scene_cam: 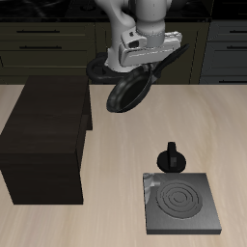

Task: Place the frypan on top of the shelf

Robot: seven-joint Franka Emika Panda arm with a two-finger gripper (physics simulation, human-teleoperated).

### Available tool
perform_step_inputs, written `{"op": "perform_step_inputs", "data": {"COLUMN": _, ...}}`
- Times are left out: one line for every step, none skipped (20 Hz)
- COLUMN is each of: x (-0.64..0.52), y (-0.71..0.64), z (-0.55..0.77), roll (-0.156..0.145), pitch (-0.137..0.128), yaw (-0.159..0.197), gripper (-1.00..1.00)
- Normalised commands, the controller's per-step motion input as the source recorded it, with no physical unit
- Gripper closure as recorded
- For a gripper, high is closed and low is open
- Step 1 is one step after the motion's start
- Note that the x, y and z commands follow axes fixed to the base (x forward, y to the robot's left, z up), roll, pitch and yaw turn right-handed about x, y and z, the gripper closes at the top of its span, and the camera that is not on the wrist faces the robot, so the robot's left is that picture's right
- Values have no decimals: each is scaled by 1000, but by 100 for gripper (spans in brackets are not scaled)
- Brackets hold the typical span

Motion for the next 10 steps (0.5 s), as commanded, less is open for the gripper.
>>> {"op": "perform_step_inputs", "data": {"x": 8, "y": 11, "z": 249, "roll": -40, "pitch": -23, "yaw": 2, "gripper": 100}}
{"op": "perform_step_inputs", "data": {"x": -46, "y": 98, "z": 295, "roll": -3, "pitch": -48, "yaw": 12, "gripper": 100}}
{"op": "perform_step_inputs", "data": {"x": 64, "y": -107, "z": -7, "roll": 0, "pitch": 0, "yaw": 0, "gripper": 100}}
{"op": "perform_step_inputs", "data": {"x": -19, "y": 92, "z": 277, "roll": 2, "pitch": -28, "yaw": -13, "gripper": 100}}
{"op": "perform_step_inputs", "data": {"x": -20, "y": 149, "z": 229, "roll": 11, "pitch": -17, "yaw": 10, "gripper": 100}}
{"op": "perform_step_inputs", "data": {"x": -11, "y": 200, "z": 438, "roll": 4, "pitch": -81, "yaw": 33, "gripper": 100}}
{"op": "perform_step_inputs", "data": {"x": -23, "y": 187, "z": 329, "roll": 23, "pitch": -30, "yaw": 18, "gripper": 100}}
{"op": "perform_step_inputs", "data": {"x": 11, "y": 109, "z": 356, "roll": -21, "pitch": -11, "yaw": -25, "gripper": 100}}
{"op": "perform_step_inputs", "data": {"x": 12, "y": 135, "z": 361, "roll": 15, "pitch": -28, "yaw": 5, "gripper": 100}}
{"op": "perform_step_inputs", "data": {"x": 12, "y": 68, "z": 440, "roll": -30, "pitch": -101, "yaw": 30, "gripper": 100}}
